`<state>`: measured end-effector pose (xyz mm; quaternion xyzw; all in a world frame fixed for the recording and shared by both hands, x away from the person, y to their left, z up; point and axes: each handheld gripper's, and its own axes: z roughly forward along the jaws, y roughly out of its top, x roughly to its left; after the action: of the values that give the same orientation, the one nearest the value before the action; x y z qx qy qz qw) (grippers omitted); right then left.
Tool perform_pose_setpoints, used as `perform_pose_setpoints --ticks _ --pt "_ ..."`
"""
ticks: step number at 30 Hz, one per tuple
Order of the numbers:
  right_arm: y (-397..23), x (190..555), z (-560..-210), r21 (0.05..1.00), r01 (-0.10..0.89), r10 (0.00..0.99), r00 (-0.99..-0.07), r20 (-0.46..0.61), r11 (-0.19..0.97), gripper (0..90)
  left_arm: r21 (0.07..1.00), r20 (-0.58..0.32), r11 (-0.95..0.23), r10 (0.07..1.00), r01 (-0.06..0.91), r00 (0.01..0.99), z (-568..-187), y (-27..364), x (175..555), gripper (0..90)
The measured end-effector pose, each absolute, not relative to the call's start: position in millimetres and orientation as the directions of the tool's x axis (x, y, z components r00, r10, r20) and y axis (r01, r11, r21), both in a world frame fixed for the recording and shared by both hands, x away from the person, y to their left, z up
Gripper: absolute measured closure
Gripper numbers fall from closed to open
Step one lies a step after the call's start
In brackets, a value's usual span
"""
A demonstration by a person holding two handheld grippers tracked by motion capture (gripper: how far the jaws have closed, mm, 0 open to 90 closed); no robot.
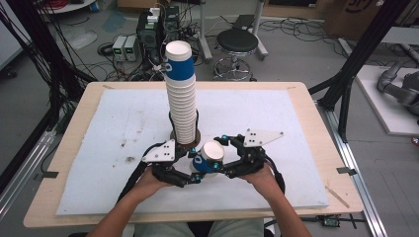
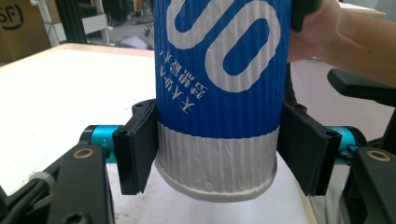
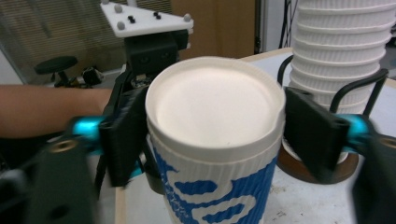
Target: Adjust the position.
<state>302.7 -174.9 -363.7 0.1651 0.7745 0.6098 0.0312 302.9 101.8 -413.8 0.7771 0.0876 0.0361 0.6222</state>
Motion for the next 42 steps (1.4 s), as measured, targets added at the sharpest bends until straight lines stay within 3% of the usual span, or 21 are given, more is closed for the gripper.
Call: perform_pose_setpoints --ticks 9,15,21,29,36,42 --pt "-178 310 -325 0.904 0.136 0.246 -0.969 0.035 0.406 17.4 0.938 -0.02 -0.335 0.197 0.087 0.98 -398 106 307 32.7" --pt "-159 317 -311 0.788 0.038 0.166 -0.983 -0.082 0.614 17.4 0.883 0.014 -0.464 0.184 0.074 0.983 -383 106 312 32.6" --pt "-137 322 -310 0.688 -0.007 0.101 -0.988 -0.116 0.725 17.5 0.838 0.031 -0.542 0.155 0.059 0.987 -373 103 314 32.1" --pt "-128 323 -314 0.632 -0.022 0.048 -0.994 -0.094 0.775 28.5 0.823 0.021 -0.566 0.133 0.059 0.991 -372 101 312 31.7" --pt "-130 320 -313 0.626 -0.026 0.042 -0.995 -0.093 0.779 31.1 0.831 0.039 -0.555 0.111 0.029 0.993 -373 101 312 31.3" --pt "-136 317 -315 0.664 -0.015 0.047 -0.996 -0.075 0.747 30.9 0.873 -0.016 -0.482 0.118 0.072 0.993 -379 103 312 24.2"
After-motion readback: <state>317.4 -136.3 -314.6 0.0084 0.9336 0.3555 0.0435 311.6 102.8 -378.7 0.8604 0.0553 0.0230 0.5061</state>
